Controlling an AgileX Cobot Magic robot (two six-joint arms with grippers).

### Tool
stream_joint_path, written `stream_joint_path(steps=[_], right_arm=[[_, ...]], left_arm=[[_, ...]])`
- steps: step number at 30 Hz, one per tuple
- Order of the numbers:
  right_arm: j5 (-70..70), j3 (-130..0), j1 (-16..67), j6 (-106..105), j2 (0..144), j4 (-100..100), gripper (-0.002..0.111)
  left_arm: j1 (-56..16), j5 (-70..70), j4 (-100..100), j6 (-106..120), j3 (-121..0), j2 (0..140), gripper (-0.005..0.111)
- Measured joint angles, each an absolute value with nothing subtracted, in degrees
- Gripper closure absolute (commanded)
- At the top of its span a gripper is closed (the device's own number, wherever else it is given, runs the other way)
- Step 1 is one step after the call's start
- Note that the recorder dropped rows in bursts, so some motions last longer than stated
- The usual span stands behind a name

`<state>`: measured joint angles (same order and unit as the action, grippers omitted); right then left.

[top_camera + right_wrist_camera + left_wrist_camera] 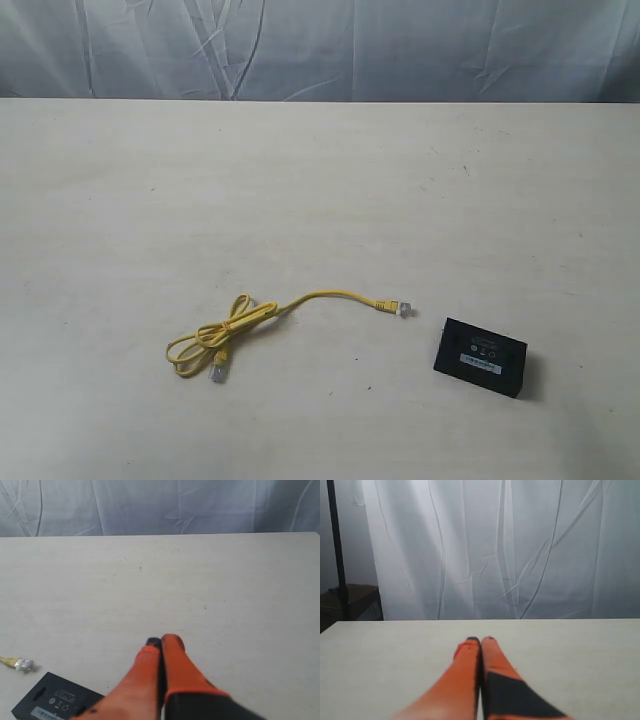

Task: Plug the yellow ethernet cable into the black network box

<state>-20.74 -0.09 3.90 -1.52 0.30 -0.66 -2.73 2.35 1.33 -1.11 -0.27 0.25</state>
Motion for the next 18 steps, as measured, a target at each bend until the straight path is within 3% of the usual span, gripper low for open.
stream_joint_path(steps=[11, 18], right_arm=[[-20.74, -0.09, 3.9, -1.52, 0.3, -0.66, 0.109], [-20.74, -0.09, 3.9, -1.52, 0.3, -0.66, 0.109]], left_arm=[[-2.73, -5.71, 1.33, -1.11, -0.5, 0.25, 0.107], [-2.73, 6.09, 3.44, -1.11, -12.71, 6.32, 0.107]])
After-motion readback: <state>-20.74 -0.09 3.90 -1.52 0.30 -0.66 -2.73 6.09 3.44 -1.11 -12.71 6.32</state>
